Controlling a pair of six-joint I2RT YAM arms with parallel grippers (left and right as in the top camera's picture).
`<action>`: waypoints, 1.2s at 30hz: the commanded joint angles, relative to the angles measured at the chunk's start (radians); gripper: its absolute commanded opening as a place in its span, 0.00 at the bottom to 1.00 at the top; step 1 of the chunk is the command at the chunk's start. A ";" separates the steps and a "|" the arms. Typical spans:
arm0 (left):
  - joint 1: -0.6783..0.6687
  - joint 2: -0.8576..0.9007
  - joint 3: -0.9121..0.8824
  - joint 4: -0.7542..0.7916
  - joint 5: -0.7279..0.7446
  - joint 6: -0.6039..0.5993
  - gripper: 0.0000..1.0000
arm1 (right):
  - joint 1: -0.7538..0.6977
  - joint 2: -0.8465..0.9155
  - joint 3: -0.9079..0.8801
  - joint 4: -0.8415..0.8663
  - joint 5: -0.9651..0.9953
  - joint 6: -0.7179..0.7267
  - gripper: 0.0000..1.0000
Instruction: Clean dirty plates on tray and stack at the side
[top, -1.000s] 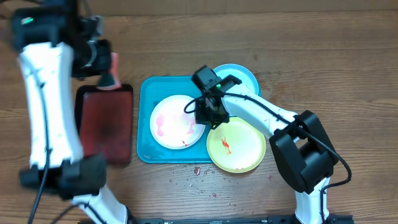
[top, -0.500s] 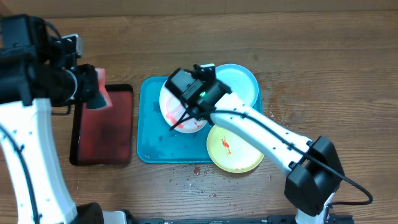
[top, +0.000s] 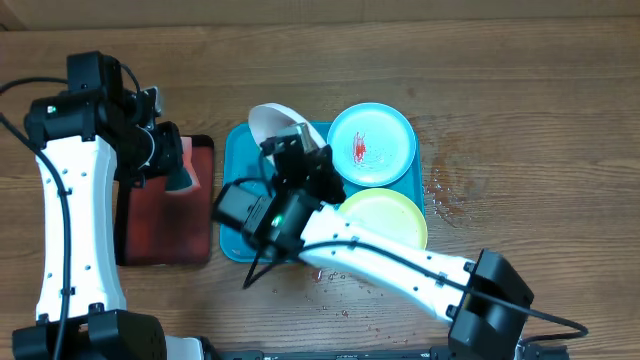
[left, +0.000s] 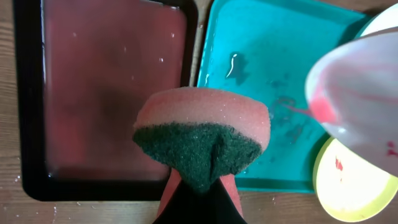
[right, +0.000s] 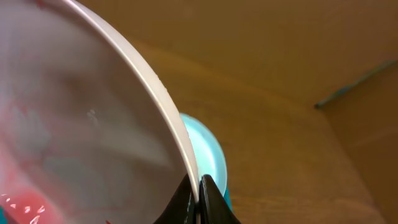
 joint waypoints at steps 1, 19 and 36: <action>-0.004 -0.008 -0.009 0.014 0.016 -0.015 0.04 | 0.024 -0.033 0.026 0.004 0.168 0.066 0.04; -0.004 -0.008 -0.009 0.037 0.016 -0.023 0.04 | -0.079 -0.026 0.007 0.102 -0.494 0.166 0.04; -0.004 -0.008 -0.009 0.040 0.015 -0.023 0.04 | -0.272 0.177 -0.040 0.131 -1.202 0.110 0.04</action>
